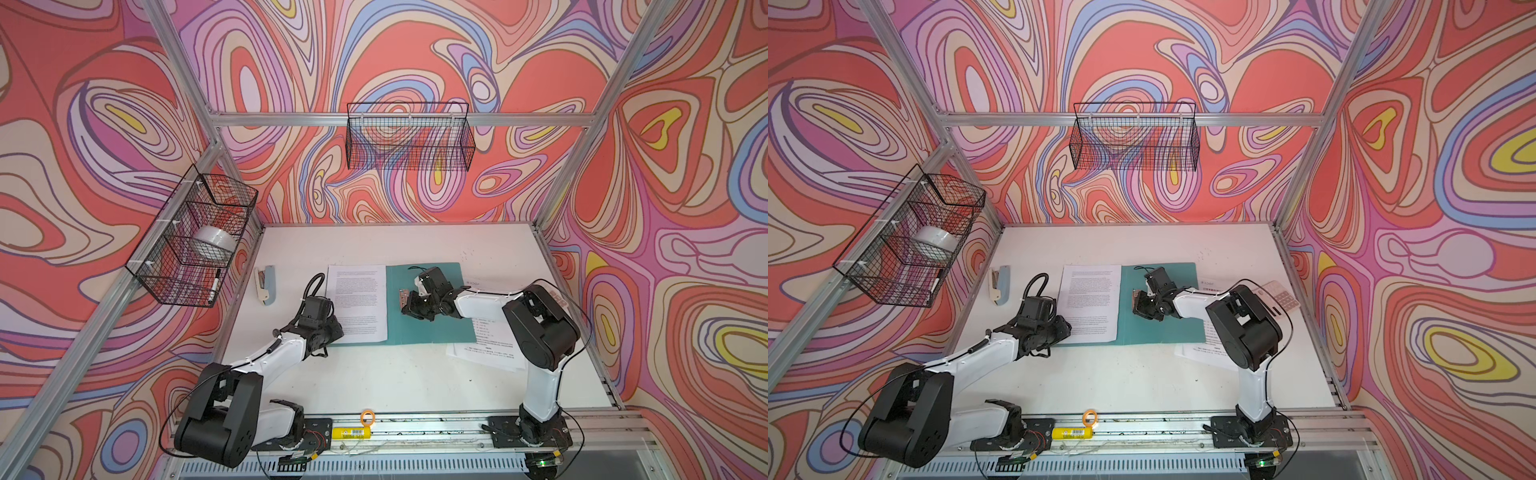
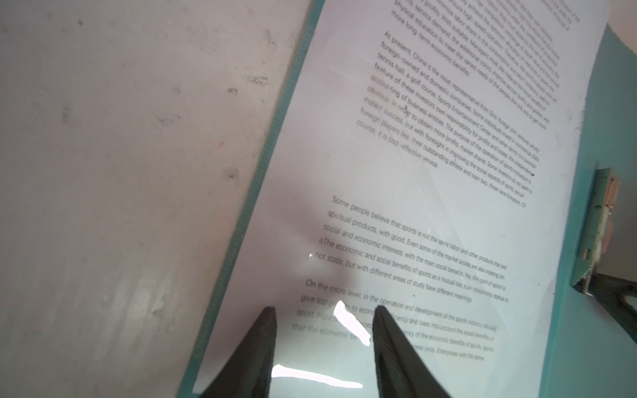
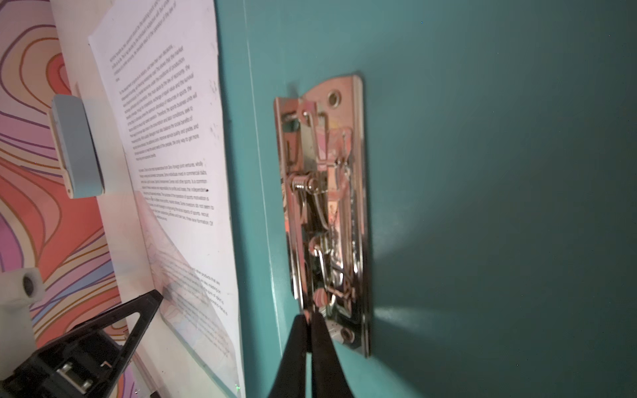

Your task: Put the files into the folder

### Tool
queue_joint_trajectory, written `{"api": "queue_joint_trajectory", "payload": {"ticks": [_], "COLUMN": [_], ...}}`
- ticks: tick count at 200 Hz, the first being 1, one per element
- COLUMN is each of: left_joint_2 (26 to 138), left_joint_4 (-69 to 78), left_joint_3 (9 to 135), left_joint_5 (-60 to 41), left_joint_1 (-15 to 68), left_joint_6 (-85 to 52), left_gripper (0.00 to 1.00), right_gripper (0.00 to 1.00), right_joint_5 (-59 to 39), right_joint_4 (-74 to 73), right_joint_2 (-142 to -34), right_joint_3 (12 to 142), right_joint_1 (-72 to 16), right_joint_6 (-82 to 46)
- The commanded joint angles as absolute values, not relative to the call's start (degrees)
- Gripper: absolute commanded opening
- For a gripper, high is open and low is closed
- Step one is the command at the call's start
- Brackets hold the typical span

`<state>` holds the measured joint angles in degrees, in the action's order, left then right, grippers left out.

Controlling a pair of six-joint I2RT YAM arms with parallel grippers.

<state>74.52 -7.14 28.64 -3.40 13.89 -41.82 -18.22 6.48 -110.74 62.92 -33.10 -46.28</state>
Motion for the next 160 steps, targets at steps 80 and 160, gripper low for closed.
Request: {"api": "queue_joint_trajectory", "payload": {"ticks": [80,160], "left_joint_2": [77.4,77.5], "left_joint_4": [-13.2,-13.1], "left_joint_3": [28.1,28.0], "left_joint_5": [-1.6,-1.5], "left_joint_1": [13.5,13.5], "left_joint_6": [-42.1,-42.1], "left_gripper": [0.46,0.46], "right_gripper": [0.00,0.00], "right_joint_5": [0.3,-9.8], "right_joint_4": [22.3,19.1], "right_joint_2": [-117.2,-106.8], "right_joint_3": [61.1,63.8], "right_joint_1": [-32.4,-32.4], "right_joint_6": [-37.4,-32.7]}}
